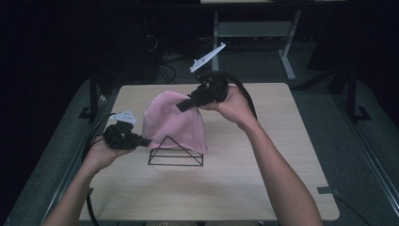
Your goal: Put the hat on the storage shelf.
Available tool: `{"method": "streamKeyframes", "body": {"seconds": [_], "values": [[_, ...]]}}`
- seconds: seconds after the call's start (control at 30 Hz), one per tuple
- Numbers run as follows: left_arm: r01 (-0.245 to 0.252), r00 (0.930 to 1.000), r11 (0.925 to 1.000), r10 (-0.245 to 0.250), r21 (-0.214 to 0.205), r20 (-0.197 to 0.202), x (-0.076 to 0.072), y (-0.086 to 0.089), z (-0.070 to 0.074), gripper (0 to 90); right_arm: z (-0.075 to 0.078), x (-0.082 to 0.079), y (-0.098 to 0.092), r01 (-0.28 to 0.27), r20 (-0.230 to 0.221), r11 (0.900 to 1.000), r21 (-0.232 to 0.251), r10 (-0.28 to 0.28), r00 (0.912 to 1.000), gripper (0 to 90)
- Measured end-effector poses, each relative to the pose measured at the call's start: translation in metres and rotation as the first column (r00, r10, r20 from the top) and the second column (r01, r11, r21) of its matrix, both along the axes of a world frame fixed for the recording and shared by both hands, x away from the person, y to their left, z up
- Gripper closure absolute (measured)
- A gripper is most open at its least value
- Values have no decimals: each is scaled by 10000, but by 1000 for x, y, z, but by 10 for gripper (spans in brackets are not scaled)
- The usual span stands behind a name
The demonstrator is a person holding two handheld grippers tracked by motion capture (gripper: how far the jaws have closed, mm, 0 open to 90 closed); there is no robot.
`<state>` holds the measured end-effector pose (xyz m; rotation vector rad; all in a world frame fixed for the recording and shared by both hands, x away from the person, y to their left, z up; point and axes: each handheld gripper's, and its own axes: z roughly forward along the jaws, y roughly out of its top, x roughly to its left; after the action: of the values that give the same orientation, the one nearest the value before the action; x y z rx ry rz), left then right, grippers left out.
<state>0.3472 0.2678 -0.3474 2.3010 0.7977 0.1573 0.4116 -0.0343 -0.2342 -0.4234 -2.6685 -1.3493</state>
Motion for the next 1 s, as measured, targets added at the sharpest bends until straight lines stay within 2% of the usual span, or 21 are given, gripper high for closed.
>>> {"method": "streamKeyframes", "body": {"seconds": [0.1, 0.17, 0.3, 0.7, 0.93, 1.0], "values": [[20, 10000, 9999, -20, 134, -42, 0, 1, -2, 840, -4, 1, 0, -79, 38, 10000, 38, 78, 10000, 753], [-48, 10000, 9998, 49, 197, -85, 0, 0, -6, 840, -9, -1, 1, -91, -194, 10000, -2, 91, 9998, 753], [-82, 9999, 9993, 86, 359, -114, 0, 0, -11, 840, -16, -1, 2, -187, -199, 9998, 82, 188, 9996, 751], [-196, 9993, 9973, 217, 703, -303, 0, 1, -28, 840, -41, -2, 2, -253, -753, 9997, 36, 255, 9968, 733], [-204, 9990, 9963, 237, 836, -384, 1, 1, -37, 840, -48, -4, 4, -365, -945, 9993, 7, 364, 9949, 699], [-166, 9988, 9947, 212, 1011, -443, 1, 0, -39, 840, -51, -4, 4, -342, -1010, 9994, -60, 334, 9943, 691]]}}
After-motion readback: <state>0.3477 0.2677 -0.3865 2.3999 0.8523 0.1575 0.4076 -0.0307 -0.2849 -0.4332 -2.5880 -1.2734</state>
